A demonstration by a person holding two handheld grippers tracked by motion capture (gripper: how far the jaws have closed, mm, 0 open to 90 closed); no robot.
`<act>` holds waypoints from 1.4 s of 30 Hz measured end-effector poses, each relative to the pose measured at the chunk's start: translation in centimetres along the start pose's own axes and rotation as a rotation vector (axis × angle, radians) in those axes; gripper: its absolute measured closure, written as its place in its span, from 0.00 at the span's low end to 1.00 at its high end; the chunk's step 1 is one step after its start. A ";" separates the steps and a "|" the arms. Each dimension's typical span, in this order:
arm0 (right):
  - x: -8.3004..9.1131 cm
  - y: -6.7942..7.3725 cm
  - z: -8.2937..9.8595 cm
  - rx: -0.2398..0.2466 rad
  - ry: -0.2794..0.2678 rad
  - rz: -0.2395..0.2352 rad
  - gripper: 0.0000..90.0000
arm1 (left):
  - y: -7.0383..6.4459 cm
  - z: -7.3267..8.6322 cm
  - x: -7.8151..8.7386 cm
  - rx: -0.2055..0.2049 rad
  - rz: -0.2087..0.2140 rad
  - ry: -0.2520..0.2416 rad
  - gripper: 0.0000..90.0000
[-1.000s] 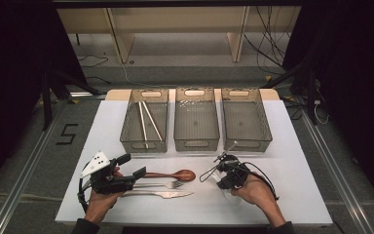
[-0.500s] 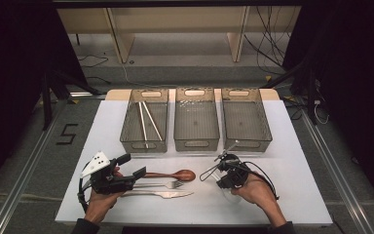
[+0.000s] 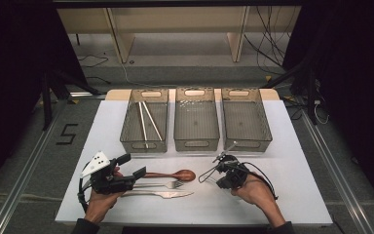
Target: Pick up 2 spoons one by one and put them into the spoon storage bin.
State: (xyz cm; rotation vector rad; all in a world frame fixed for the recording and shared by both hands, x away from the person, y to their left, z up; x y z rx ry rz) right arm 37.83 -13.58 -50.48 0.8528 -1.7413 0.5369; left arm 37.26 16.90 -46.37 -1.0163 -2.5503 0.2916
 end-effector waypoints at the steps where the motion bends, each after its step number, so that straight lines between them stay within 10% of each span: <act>1: 0.3 0.0 -0.1 -0.003 -0.006 -0.002 0.96 | 0.0 0.0 0.0 0.000 0.000 0.000 0.18; 14: 2.7 -1.0 -1.6 -0.006 -0.084 0.014 0.96 | 0.0 0.0 0.0 0.000 -0.002 0.002 0.18; 42: 6.1 -4.5 -12.3 -0.002 -0.229 0.034 0.96 | 0.1 0.0 0.0 0.008 -0.002 -0.004 0.18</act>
Point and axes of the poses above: each handheld gripper's, and its own axes: x roughly backward along the jaws, z roughly out of its underside, y roughly to its left, the point moved 7 cm from there along -x, roughly forward along the jaws, and after that the axes turned 6 degrees about x, right-handed, at the moved point
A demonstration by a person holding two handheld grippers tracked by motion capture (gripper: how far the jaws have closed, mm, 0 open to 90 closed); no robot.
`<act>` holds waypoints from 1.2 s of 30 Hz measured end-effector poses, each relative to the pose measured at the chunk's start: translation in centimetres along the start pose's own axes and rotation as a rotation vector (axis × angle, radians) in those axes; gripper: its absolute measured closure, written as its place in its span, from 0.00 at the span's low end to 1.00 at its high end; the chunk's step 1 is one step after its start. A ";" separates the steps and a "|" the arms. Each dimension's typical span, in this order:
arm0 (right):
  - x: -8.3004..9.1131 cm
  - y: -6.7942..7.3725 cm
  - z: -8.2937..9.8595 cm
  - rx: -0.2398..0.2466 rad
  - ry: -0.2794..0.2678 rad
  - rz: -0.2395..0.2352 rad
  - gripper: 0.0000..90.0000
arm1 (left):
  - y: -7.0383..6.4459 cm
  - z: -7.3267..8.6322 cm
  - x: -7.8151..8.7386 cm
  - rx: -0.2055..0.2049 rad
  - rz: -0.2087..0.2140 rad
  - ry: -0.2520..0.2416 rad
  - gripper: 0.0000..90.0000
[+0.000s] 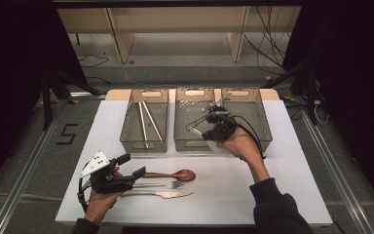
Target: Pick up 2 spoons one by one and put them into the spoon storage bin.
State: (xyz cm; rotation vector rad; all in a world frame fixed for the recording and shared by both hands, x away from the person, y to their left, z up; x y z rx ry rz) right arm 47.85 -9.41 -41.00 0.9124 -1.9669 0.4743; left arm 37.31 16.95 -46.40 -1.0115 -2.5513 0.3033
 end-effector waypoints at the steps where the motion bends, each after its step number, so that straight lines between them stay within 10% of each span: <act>1: -0.1 -0.3 -0.7 -0.003 -0.004 0.002 0.96 | 0.0 0.0 0.0 0.001 0.000 0.000 0.18; 13: -1.8 -2.2 -4.0 -0.038 -0.023 0.030 0.96 | 0.1 0.0 0.1 0.002 0.002 -0.003 0.18; 36: -4.9 -4.1 -4.7 -0.090 -0.008 0.064 0.96 | 0.1 -0.1 0.1 0.002 0.003 -0.004 0.18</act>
Point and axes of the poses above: each handheld gripper's, and its own axes: x roughly backward along the jaws, z roughly out of its underside, y roughly to its left, the point moved 7 cm from there along -x, roughly forward along the jaws, and after that the axes turned 6 degrees about x, right-handed, at the moved point
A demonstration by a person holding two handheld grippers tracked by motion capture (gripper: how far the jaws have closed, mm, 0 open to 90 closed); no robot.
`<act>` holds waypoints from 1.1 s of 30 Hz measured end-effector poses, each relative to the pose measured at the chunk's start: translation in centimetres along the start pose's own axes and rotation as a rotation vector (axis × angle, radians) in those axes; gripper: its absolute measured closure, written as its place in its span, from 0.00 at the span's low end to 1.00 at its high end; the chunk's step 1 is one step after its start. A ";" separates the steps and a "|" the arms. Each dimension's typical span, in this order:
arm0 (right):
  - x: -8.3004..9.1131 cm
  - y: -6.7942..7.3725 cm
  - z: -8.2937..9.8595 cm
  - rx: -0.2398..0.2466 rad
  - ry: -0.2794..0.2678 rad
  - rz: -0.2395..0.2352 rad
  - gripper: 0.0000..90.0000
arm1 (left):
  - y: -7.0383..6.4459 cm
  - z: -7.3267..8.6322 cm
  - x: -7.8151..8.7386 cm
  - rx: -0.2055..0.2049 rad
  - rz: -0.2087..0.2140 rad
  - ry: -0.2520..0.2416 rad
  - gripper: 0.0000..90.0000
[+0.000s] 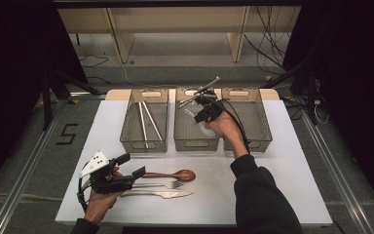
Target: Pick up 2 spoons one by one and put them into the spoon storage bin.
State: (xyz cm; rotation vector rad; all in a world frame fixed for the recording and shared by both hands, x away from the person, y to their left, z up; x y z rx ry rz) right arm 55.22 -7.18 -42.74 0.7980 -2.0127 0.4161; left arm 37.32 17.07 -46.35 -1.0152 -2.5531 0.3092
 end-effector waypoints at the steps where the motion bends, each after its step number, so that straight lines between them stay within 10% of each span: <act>1: -0.1 0.0 0.0 -0.001 0.000 0.000 0.96 | 0.0 0.0 0.0 0.000 0.000 0.000 0.18; 25: -2.5 -0.7 2.1 -0.033 0.014 0.022 0.98 | 0.0 0.0 0.0 -0.002 0.001 0.001 0.18; 33: -1.7 -0.2 2.1 -0.015 0.000 -0.002 0.81 | 0.0 0.0 0.0 -0.002 0.001 0.002 0.18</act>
Point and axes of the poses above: each handheld gripper's, and its own axes: x roughly backward along the jaws, z roughly out of its underside, y roughly to its left, the point moved 7 cm from there along -x, roughly forward along the jaws, and after that the axes turned 6 degrees about x, right-handed, at the moved point
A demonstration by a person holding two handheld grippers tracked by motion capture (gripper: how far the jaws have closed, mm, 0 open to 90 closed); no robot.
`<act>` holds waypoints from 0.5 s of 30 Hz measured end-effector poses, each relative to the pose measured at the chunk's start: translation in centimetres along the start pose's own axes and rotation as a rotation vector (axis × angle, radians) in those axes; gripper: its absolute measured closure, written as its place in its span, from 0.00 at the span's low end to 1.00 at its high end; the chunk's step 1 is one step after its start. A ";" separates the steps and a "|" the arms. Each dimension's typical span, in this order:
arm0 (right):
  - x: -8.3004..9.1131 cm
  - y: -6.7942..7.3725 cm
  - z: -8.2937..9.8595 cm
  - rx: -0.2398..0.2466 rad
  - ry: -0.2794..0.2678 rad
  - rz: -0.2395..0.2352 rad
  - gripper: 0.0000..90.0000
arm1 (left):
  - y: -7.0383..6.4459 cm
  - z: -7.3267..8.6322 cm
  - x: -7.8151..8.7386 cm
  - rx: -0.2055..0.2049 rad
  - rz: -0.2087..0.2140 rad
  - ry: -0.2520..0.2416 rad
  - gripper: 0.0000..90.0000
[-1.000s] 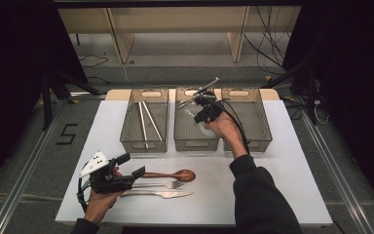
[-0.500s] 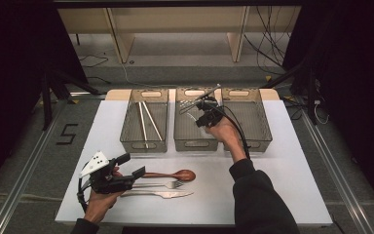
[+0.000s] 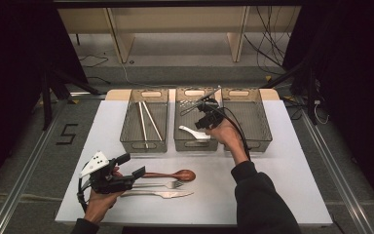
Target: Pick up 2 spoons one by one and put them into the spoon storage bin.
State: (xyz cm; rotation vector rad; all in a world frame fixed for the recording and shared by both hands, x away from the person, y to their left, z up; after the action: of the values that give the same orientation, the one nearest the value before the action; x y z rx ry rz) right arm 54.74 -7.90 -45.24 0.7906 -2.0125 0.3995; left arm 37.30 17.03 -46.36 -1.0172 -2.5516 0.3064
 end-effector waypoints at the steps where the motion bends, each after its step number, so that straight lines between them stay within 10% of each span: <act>1: 0.2 0.1 0.0 0.009 -0.008 -0.001 0.79 | 0.0 0.0 0.0 0.000 0.000 0.000 0.18; 15: 4.0 0.9 1.8 0.014 -0.127 -0.058 0.51 | 0.0 0.0 -0.1 0.003 -0.002 0.003 0.18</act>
State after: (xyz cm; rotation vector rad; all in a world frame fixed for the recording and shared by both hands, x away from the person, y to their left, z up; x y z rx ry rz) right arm 51.43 -9.72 -42.80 0.9007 -2.1003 0.3373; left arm 37.35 16.96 -46.42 -1.0129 -2.5484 0.3085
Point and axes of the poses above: each handheld gripper's, and its own axes: x roughly backward along the jaws, z roughly out of its underside, y roughly to its left, the point moved 7 cm from there along -x, roughly forward along the jaws, and after that the axes turned 6 degrees about x, right-handed, at the moved point
